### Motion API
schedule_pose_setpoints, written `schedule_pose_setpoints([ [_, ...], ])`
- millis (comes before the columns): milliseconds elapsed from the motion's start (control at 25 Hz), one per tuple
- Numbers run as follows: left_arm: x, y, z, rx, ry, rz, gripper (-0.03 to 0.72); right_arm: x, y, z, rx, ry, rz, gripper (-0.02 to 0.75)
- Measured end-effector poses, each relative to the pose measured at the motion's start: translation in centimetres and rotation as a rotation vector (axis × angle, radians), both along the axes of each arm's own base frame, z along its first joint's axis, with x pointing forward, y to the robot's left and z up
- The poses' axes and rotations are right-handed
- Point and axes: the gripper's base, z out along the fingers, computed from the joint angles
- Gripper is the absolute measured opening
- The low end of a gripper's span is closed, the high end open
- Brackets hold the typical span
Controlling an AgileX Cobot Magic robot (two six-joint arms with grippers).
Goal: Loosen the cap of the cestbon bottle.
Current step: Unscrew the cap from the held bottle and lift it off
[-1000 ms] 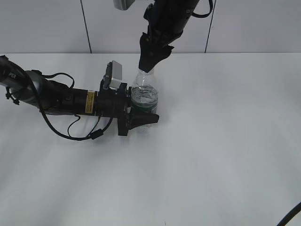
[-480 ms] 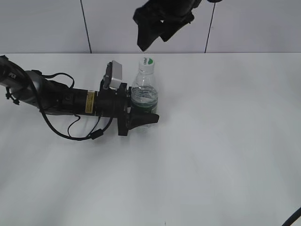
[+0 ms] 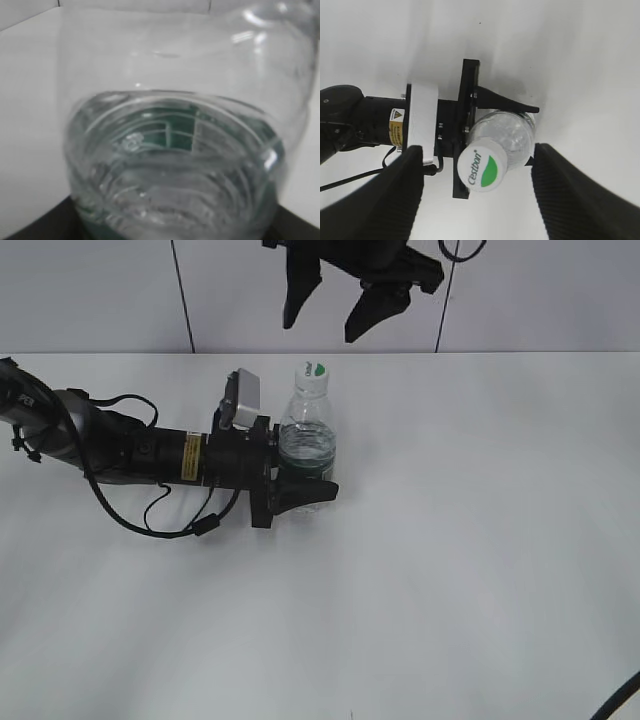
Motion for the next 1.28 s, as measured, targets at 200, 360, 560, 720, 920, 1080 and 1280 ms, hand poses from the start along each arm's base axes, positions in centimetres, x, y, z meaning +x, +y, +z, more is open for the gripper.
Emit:
schedule_pose_setpoints([
  [200, 0.0, 0.0, 0.0, 0.0, 0.0, 0.001, 0.412, 0.2, 0.2, -0.7, 0.008, 0.03, -0.022, 0.514],
  [360, 0.0, 0.0, 0.0, 0.0, 0.0, 0.001, 0.412, 0.4, 0.2, -1.2, -0.004, 0.037, -0.032, 0.514],
  [560, 0.0, 0.0, 0.0, 0.0, 0.0, 0.001, 0.412, 0.8, 0.7, -3.0, -0.01, 0.078, -0.032, 0.514],
  [720, 0.0, 0.0, 0.0, 0.0, 0.0, 0.001, 0.412, 1.0, 0.9, -3.7, -0.012, 0.094, -0.032, 0.514],
  [920, 0.0, 0.0, 0.0, 0.0, 0.0, 0.001, 0.412, 0.9, 1.0, -3.6, 0.001, 0.101, -0.025, 0.514],
  [1080, 0.0, 0.0, 0.0, -0.001, 0.0, 0.001, 0.412, 0.8, 1.1, -3.6, 0.017, 0.107, -0.012, 0.514],
  [1280, 0.0, 0.0, 0.0, -0.001, 0.0, 0.001, 0.412, 0.7, 1.2, -3.9, 0.016, 0.115, -0.002, 0.514],
])
